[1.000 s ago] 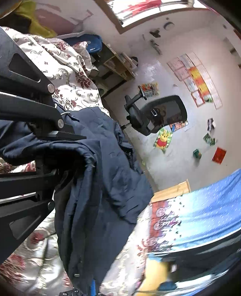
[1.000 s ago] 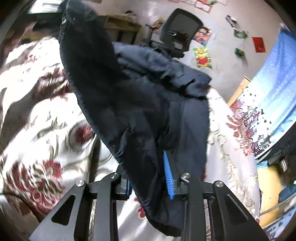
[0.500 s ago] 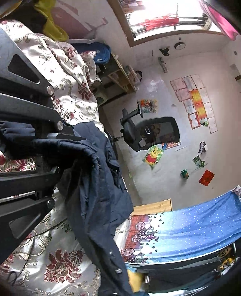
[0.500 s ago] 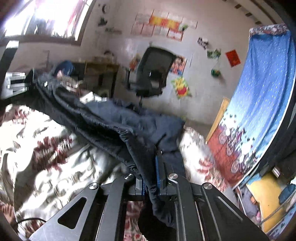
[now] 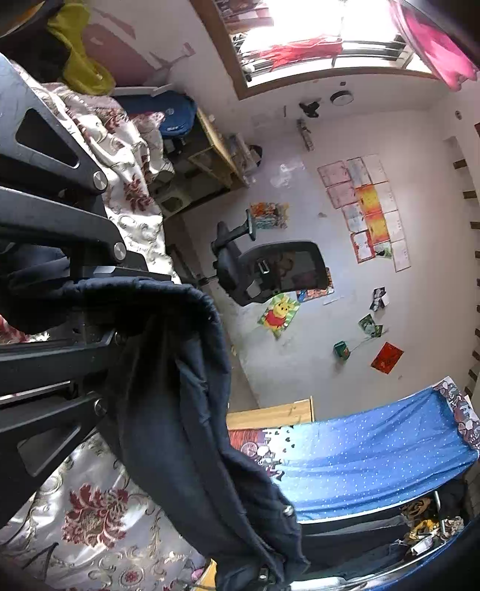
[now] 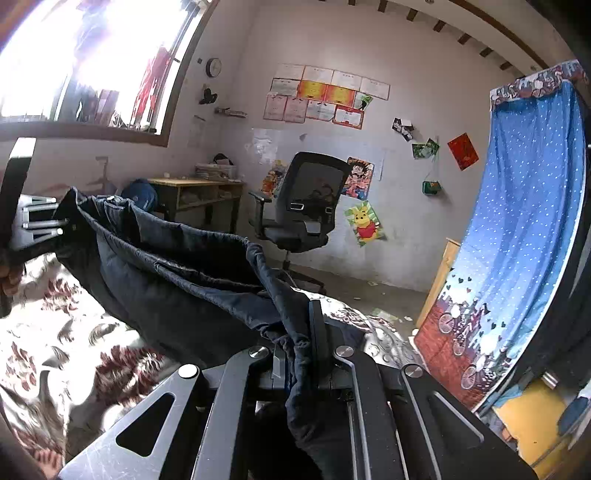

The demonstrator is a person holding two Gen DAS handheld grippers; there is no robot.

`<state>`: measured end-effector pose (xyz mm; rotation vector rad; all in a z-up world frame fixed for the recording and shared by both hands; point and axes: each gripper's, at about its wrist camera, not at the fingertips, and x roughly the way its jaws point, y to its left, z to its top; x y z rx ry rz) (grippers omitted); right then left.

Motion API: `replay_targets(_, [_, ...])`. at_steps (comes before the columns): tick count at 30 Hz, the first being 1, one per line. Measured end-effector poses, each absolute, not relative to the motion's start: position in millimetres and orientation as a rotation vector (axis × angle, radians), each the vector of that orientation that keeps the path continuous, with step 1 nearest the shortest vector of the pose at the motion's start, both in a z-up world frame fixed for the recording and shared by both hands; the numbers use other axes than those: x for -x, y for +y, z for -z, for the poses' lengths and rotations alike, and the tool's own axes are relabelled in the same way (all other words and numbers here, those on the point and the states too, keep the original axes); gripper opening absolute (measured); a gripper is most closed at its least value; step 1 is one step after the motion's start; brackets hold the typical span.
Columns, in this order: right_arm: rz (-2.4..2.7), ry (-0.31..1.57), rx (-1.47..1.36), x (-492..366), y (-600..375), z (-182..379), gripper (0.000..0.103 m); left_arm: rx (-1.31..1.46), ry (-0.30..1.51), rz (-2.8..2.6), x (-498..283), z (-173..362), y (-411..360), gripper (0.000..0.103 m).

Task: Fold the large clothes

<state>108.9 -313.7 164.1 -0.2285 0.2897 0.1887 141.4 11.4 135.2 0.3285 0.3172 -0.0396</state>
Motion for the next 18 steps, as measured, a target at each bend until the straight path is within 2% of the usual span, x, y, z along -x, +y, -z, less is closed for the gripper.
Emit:
replay_targets(12, [-0.196, 0.541, 0.322, -262.7, -304.5, -159.9, 0.006, -0.286, 0.508, -0.019, -251.1, -123.6, 14.2, 0.007])
replay_targets(18, [-0.173, 0.541, 0.341, -319.1, -302.0, -145.8, 0.006, -0.314, 0.557, -0.056, -300.5, -119.8, 9.5, 0.007])
